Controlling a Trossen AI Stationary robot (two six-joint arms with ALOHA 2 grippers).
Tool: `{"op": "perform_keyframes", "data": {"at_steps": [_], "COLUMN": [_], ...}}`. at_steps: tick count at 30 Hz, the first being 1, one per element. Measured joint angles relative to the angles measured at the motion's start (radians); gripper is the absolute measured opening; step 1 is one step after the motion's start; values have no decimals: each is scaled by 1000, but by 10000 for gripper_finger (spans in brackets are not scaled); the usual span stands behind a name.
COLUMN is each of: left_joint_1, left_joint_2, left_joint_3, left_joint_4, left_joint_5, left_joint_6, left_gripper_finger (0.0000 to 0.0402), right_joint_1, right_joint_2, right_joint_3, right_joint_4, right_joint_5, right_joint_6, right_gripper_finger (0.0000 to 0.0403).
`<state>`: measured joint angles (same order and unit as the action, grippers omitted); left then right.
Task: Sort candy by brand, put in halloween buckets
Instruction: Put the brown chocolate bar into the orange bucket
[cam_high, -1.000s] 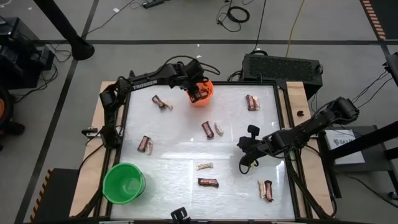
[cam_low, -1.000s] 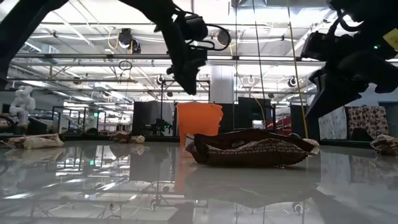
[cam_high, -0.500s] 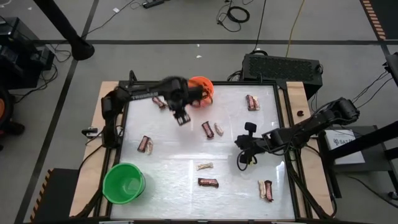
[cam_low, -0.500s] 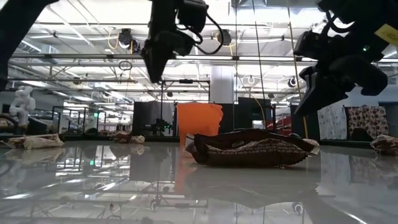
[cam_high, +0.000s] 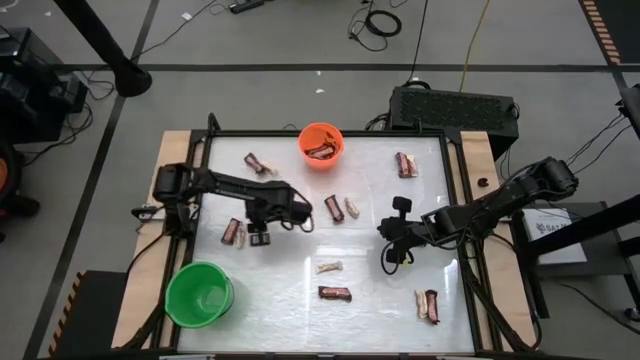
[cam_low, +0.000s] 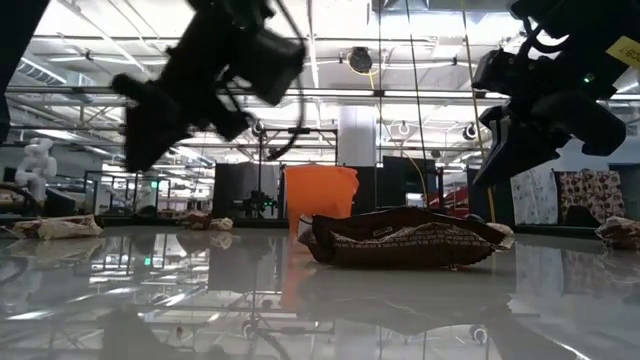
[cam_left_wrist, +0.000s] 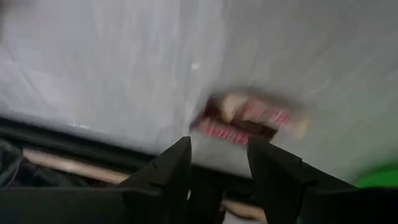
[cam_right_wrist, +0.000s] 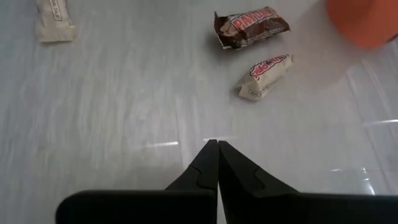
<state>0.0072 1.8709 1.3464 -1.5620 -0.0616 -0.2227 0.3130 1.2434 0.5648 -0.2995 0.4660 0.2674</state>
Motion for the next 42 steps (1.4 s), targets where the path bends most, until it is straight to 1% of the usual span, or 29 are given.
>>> {"op": "perform_keyframes", "data": {"at_steps": [4, 6, 8, 14, 17, 26, 31, 35, 38, 42], "left_joint_1": [8, 18, 33, 57, 62, 61, 70, 85, 97, 106], "left_joint_2": [-67, -98, -128, -152, -152, -152, -152, -152, -152, -152], "left_joint_3": [-127, -172, -215, -300, -337, -352, -360, -399, -425, -426], "left_joint_4": [89, 132, 160, 225, 284, 311, 335, 386, 394, 411], "left_joint_5": [1, -1, -25, -28, -28, -43, -17, 7, 8, 8], "left_joint_6": [16, 19, 19, 20, 24, 27, 41, 48, 48, 48], "left_gripper_finger": [164, 164, 164, 164, 164, 164, 164, 164, 164, 159], "right_joint_1": [0, 0, 0, 0, 0, 0, 0, 0, 0, 0], "right_joint_2": [0, 0, 0, 0, 0, 0, 0, 0, 0, 0], "right_joint_3": [0, 0, 0, 0, 0, 0, 0, 0, 0, 0], "right_joint_4": [26, 49, 57, 64, 65, 64, 64, 64, 64, 64], "right_joint_5": [0, 0, 0, 0, 0, -29, -30, -30, -30, -28], "right_joint_6": [-24, -37, -48, -46, -39, -17, 6, 8, 8, 3], "right_gripper_finger": [0, 0, 0, 0, 0, 0, 0, 0, 0, 0]}}
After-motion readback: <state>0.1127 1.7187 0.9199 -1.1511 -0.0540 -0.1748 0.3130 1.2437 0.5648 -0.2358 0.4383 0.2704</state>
